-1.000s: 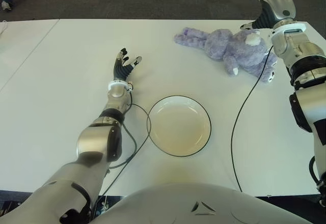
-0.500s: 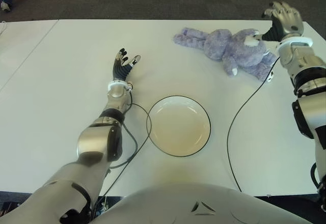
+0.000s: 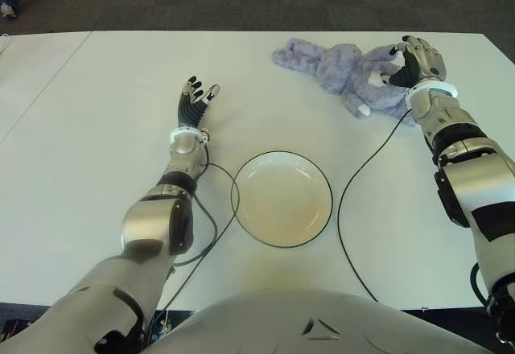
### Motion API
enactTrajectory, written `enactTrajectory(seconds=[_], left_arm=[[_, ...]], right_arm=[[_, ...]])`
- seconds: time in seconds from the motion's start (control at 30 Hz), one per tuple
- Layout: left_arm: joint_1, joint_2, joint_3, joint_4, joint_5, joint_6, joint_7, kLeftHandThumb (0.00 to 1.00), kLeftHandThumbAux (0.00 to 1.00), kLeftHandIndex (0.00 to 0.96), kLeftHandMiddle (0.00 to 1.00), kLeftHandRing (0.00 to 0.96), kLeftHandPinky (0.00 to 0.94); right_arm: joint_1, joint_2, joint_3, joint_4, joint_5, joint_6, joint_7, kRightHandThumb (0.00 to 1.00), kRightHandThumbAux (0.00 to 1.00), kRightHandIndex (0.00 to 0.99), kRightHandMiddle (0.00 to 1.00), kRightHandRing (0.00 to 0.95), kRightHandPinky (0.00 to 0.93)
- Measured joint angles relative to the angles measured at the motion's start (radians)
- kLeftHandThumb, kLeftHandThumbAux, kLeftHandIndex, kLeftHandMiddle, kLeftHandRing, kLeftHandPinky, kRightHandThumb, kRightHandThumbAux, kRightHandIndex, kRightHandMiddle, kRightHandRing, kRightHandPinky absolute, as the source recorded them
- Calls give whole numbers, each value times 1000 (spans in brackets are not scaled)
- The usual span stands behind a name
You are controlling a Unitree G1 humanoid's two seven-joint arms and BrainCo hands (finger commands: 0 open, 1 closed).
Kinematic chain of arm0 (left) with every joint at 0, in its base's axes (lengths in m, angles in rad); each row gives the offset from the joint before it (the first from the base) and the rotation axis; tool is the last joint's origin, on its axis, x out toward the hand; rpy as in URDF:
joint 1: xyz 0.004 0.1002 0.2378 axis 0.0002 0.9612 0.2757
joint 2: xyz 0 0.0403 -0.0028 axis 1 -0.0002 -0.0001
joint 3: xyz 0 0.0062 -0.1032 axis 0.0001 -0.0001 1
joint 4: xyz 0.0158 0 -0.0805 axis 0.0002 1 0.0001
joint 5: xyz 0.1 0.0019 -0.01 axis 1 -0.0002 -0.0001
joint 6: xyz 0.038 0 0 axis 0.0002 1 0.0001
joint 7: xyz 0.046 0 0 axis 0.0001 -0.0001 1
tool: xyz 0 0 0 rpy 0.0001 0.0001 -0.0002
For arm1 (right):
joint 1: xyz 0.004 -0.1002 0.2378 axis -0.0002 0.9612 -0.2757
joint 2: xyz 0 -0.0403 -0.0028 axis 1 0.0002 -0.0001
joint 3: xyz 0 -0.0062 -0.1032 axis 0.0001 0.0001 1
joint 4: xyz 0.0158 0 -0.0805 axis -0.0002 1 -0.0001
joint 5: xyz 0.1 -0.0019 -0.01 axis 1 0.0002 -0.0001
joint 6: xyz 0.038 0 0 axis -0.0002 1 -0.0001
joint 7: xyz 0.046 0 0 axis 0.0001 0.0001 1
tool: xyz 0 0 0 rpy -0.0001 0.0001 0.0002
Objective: Put the doll into the plate.
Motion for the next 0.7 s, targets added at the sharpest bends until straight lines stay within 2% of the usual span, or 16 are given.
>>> enactTrajectory(seconds=[0.33,0.67,0.7], left_arm=[[0,0,5,0,-2,0,1,0,532,70,121,120,116],[-1,-2,27,0,-3,2,1,0,542,71,123,121,130],[-1,-3,29,0,-3,2,1,0,543,74,128,127,141]], right_arm=[[29,48,-34,-2,22,0,-1,347,772,210,74,28,5],[31,95,-39,-4,33,20,-17,386,777,199,78,40,43],[31,98,-39,-4,34,20,-18,406,777,198,86,51,75]])
